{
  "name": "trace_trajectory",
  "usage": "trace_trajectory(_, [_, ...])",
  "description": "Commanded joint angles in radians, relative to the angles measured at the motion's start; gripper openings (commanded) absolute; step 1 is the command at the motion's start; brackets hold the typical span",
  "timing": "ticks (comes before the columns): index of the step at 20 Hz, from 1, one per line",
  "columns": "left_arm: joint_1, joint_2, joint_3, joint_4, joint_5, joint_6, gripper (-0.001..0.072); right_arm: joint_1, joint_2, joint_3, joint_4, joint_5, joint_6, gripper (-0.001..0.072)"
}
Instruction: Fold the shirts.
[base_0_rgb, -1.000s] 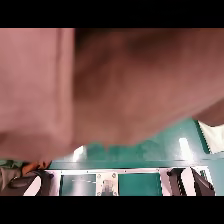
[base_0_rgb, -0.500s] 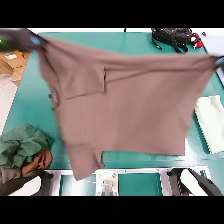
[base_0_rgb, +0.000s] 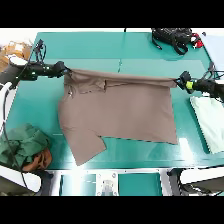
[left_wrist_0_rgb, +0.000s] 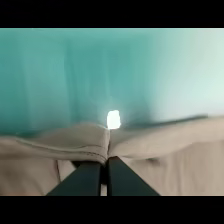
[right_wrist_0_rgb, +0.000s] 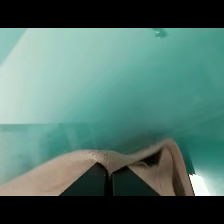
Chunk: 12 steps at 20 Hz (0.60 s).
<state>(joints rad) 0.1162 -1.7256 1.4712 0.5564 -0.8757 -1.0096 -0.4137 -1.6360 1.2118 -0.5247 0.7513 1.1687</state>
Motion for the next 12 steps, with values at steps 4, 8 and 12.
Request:
trace_trajectory(4, [0.001, -0.051, 0.126, -0.095, 0.147, 0.061, 0.0029, 0.027, -0.193, 0.330, 0.123, 0.042, 0.001, 0.0018])
trace_trajectory(8, [0.001, -0.055, 0.141, -0.091, 0.150, 0.070, 0.0029, 0.056, -0.233, 0.426, 0.122, 0.040, 0.006, 0.0017])
trace_trajectory(12, [0.001, -0.077, 0.140, 0.028, 0.041, 0.060, 0.0029, 0.056, -0.258, 0.412, 0.029, 0.127, 0.069, 0.0017])
